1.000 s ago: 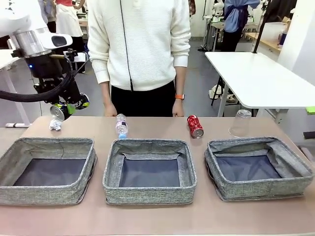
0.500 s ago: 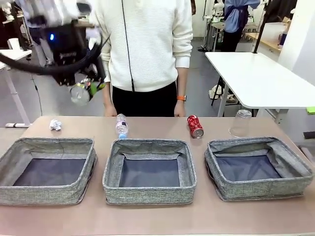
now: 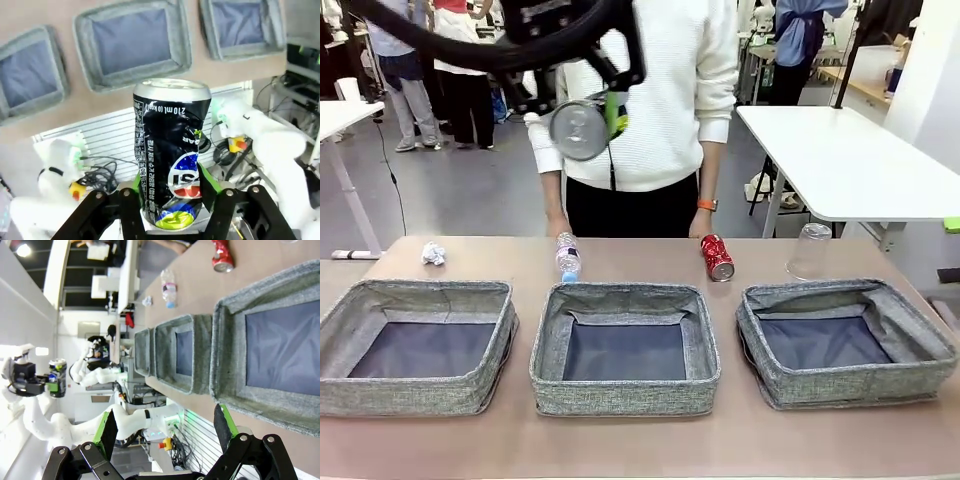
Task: Sort the waste into the appropriate baskets.
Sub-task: Pick up the waste item pointed out by the person.
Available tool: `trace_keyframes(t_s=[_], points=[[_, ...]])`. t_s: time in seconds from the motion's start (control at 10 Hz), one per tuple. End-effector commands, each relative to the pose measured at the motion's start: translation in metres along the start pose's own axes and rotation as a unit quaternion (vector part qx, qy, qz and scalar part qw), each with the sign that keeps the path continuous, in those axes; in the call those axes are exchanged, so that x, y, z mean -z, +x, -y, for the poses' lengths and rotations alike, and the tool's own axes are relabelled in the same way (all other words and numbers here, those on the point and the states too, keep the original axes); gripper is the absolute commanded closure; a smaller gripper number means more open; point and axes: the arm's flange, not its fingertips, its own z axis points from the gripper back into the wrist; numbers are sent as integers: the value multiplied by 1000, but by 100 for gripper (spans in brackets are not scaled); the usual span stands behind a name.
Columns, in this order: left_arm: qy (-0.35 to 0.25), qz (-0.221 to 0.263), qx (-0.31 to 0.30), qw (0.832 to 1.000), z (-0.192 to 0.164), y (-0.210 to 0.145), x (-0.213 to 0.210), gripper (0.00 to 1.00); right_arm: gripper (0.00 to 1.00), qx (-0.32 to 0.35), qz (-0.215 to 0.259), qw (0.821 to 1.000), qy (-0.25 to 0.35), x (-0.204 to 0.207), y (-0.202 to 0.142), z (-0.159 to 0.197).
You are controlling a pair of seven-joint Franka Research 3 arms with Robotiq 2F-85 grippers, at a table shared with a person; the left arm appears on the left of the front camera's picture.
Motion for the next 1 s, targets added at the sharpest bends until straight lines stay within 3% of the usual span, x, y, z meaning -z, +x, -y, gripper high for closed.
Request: trace_keyframes(t_s=[0.0, 0.3, 0.5, 0.6, 0.9], points=[[27, 2, 27, 999, 32, 9, -27, 58, 0, -14, 1, 1000, 8, -1, 2, -1], [39, 12, 53, 998, 78, 13, -63, 58, 0, -14, 1, 1000, 8, -1, 2, -1], [45, 23, 27, 998, 76, 25, -68, 58, 0, -14, 1, 1000, 8, -1, 2, -1], [29, 20, 59, 998, 63, 4, -53, 58, 0, -14, 1, 1000, 8, -1, 2, -1], [29, 20, 59, 998, 63, 4, -53, 58, 0, -14, 1, 1000, 8, -1, 2, -1]])
